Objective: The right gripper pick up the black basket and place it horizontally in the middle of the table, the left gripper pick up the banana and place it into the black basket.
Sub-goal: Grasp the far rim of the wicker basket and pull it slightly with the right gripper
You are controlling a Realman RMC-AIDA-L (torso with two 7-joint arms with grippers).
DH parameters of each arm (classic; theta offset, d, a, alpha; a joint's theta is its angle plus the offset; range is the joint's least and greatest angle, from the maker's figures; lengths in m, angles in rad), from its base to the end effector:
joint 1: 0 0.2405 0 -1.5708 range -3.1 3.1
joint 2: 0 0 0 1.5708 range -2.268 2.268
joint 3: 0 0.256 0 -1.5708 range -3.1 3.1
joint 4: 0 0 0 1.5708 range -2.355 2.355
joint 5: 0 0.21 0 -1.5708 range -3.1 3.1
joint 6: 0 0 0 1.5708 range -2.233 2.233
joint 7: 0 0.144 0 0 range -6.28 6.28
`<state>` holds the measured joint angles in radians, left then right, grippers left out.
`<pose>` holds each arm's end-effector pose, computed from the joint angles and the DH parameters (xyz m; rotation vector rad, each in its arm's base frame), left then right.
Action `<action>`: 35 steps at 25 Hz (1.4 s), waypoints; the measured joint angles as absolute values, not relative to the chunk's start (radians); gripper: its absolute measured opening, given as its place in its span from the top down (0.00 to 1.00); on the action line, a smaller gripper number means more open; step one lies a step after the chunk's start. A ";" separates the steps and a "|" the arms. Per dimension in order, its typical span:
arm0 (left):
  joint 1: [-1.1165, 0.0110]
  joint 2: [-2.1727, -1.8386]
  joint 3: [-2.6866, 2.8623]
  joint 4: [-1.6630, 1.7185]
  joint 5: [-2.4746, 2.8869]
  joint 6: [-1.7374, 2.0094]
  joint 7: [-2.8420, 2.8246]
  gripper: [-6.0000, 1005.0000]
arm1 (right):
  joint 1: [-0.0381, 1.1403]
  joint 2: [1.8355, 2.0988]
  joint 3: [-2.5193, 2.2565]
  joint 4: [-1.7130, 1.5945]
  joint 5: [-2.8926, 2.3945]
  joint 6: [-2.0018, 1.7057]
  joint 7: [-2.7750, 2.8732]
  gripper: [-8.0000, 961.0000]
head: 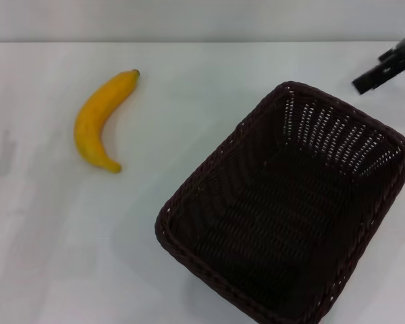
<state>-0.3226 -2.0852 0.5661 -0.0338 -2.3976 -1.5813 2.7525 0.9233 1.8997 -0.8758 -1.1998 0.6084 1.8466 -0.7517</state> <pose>-0.3580 0.2623 0.0374 -1.3132 -0.5281 -0.9402 0.1321 0.4090 0.1175 -2.6532 0.9136 -0.2464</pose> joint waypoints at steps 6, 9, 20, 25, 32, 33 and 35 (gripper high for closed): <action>-0.304 -2.085 0.566 -0.032 -2.397 -1.587 2.752 0.30 | 1.029 1.969 -0.914 -1.096 0.430 1.791 -0.735 0.14; -0.297 -2.085 0.566 -0.032 -2.397 -1.593 2.752 0.30 | 1.071 1.993 -0.940 -1.024 0.350 1.750 -0.734 0.14; -0.276 -2.086 0.566 -0.037 -2.398 -1.612 2.752 0.30 | 1.173 2.006 -1.018 -0.782 0.257 1.623 -0.709 0.14; -0.276 -2.087 0.566 -0.040 -2.395 -1.612 2.754 0.30 | 1.214 2.009 -1.075 -0.679 0.251 1.574 -0.704 0.14; -0.274 -2.087 0.566 -0.040 -2.362 -1.612 2.754 0.30 | 1.234 2.010 -1.118 -0.637 0.245 1.552 -0.713 0.15; -0.274 -2.087 0.566 -0.040 -2.362 -1.612 2.754 0.30 | 1.235 2.011 -1.133 -0.631 0.245 1.553 -0.716 0.15; -0.270 -2.088 0.566 -0.040 -2.361 -1.617 2.753 0.30 | 1.235 2.011 -1.165 -0.622 0.245 1.554 -0.721 0.15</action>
<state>-0.2702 -2.0876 0.5660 -0.0399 -2.3613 -1.6165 2.7530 1.2346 2.0110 -1.1653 -0.6224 0.2451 1.5545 -0.7213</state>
